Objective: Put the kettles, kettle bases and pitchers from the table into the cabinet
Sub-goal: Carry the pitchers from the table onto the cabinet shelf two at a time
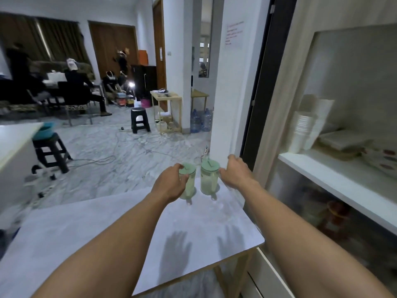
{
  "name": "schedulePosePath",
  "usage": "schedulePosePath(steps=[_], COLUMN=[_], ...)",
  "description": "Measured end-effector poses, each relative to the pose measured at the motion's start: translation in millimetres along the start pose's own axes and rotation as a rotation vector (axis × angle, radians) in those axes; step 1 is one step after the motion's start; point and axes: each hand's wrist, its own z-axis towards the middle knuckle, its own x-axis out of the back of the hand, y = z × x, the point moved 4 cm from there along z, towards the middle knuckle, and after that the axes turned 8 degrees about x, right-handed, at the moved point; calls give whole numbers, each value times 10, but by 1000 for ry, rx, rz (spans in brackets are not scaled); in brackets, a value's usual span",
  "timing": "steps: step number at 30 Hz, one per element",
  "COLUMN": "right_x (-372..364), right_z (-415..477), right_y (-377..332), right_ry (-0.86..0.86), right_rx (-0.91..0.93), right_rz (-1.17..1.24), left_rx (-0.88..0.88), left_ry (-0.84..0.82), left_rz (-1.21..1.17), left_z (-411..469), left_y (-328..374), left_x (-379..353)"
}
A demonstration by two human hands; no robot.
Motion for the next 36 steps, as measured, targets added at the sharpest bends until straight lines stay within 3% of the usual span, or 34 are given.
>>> schedulePosePath(steps=[9,19,29,36], right_x=[-952,-1999,-2402,-2430], right_z=[1238,1833,2038,1989], right_y=[631,1245,1286,1318], right_ry=[-134,-196,-213,-223], right_rx=[-28,-192,-207,-195], right_rz=[101,304,707,789], left_rx=[154,586,611,568], left_ry=[-111,-112,-46,-42], left_rz=[22,-418,-534,-560], left_z=[1032,1592,1866,1926], left_y=[-397,-847,-913,-903], left_x=[-1141,-2048,-2307,-2303])
